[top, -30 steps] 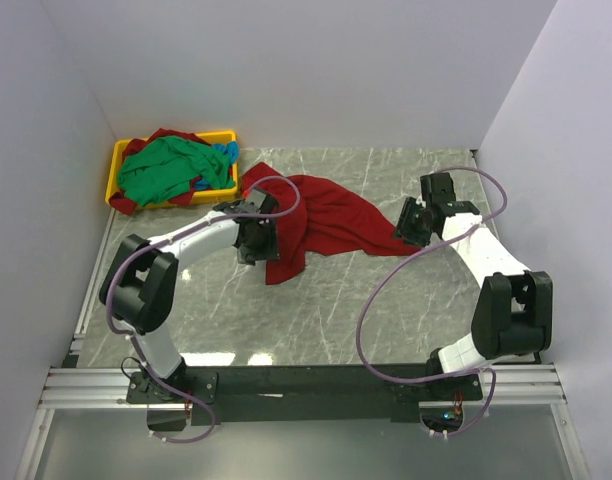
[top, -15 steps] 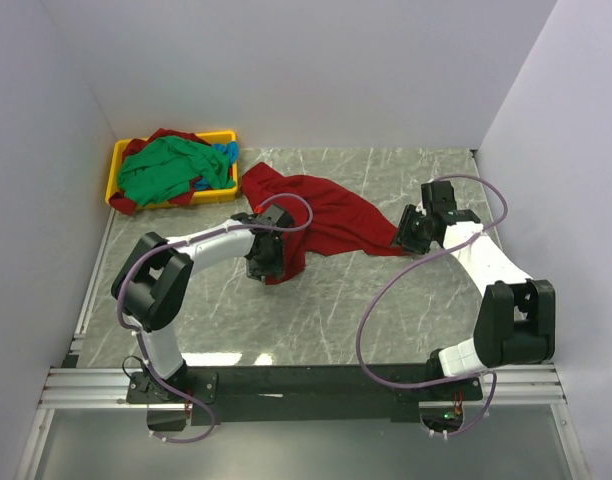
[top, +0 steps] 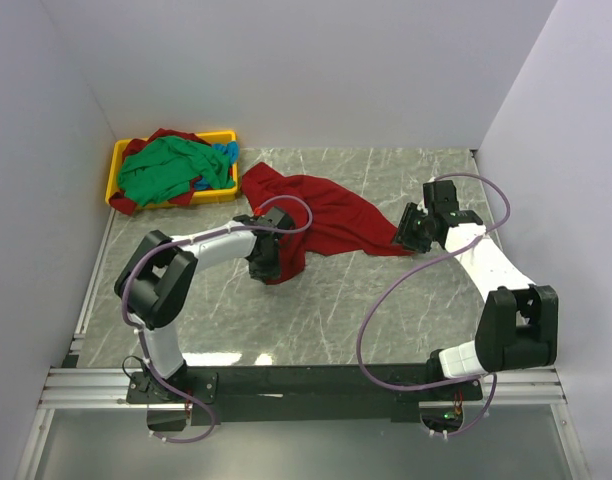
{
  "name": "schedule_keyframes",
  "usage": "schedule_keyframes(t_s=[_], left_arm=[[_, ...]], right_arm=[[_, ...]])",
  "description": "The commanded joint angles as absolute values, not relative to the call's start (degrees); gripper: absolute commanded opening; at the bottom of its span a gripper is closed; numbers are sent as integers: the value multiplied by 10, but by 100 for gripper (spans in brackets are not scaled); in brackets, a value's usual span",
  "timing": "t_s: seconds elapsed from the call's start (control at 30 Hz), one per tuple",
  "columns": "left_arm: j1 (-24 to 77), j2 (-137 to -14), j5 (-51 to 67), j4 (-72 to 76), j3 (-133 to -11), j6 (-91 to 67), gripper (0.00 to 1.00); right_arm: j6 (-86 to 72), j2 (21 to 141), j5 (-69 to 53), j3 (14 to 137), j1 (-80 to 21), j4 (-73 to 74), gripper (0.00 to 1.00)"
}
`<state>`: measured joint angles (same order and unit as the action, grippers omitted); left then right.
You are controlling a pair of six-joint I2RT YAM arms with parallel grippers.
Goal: Fold and stack the t-shirts
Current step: Flatten the tshirt out
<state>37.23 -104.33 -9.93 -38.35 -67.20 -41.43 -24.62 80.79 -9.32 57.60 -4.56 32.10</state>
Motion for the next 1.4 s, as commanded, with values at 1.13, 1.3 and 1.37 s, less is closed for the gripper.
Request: schedule_keyframes(t_s=[1.13, 1.3, 1.37], left_arm=[[199, -768, -337, -397, -860, -360, 0], [184, -726, -354, -360, -859, -351, 0], [180, -710, -349, -347, -853, -341, 0]], right_arm=[[-237, 915, -22, 628, -42, 319, 47], [-242, 943, -4, 654, -42, 322, 48], [-240, 952, -1, 664, -41, 320, 48]])
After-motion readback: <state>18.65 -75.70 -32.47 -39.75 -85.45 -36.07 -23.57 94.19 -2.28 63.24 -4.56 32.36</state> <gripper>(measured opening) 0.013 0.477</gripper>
